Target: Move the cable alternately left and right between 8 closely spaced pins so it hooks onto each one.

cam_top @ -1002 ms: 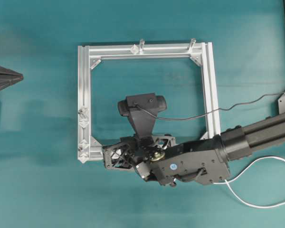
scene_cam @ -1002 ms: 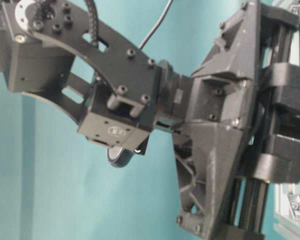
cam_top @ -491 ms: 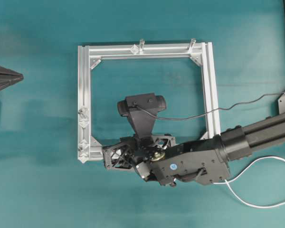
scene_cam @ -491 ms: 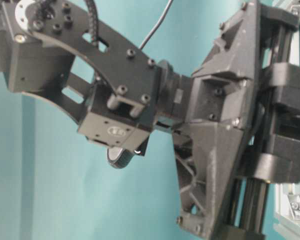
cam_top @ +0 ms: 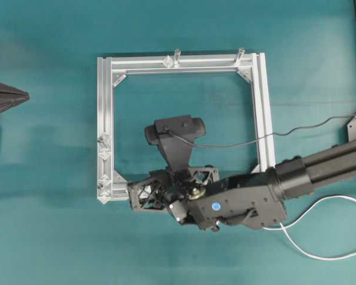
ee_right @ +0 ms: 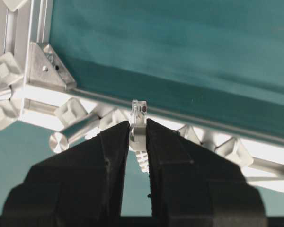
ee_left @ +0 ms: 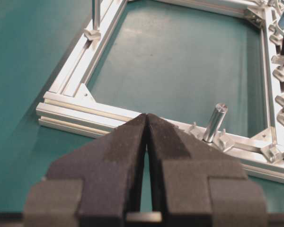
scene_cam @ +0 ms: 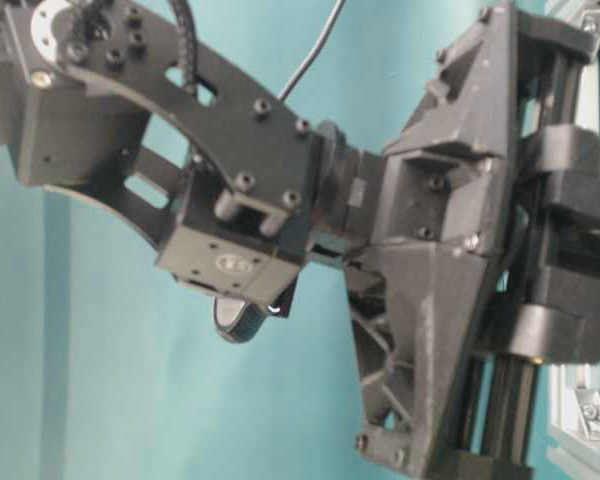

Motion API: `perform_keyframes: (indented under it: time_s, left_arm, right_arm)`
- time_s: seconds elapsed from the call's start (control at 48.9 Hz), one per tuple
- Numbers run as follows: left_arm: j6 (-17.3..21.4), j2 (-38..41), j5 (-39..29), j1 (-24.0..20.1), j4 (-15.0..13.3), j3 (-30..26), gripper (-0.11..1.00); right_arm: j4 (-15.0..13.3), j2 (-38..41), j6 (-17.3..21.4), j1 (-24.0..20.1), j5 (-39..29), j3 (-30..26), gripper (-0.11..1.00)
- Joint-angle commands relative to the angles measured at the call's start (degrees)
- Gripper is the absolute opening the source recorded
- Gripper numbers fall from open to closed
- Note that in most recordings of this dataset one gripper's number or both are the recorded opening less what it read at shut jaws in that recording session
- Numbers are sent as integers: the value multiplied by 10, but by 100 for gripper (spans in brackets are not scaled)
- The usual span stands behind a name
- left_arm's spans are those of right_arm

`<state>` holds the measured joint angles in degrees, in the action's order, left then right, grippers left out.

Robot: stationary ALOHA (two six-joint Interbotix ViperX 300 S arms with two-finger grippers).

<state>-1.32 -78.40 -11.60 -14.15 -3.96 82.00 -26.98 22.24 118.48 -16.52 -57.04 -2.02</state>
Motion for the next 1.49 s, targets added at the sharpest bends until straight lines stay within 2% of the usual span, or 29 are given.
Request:
perform_keyframes:
  time_s: [0.0, 0.429, 0.675, 0.818, 1.043, 1.288, 1.472]
  left_arm:
    - [-5, 5, 5, 2, 1, -6, 0]
    - [-5, 4, 5, 2, 2, -6, 0]
    - [-5, 5, 5, 2, 2, -6, 0]
    - [-5, 5, 5, 2, 2, -6, 0]
    - [-5, 4, 5, 2, 2, -6, 0]
    - [-5, 4, 5, 2, 2, -6, 0]
    - [-5, 5, 5, 2, 2, -6, 0]
  right_arm:
    - [-3, -13, -8, 11, 0, -6, 14]
    - [-10, -13, -56, 50, 2, -6, 14]
    - [-27, -11, -62, 64, 26, -6, 14]
    - [-27, -3, -62, 68, 45, -12, 14]
    - [-29, 20, -66, 76, 72, -38, 14]
    - [-29, 47, -113, 88, 73, -86, 14]
    - [-29, 63, -129, 93, 73, -117, 14]
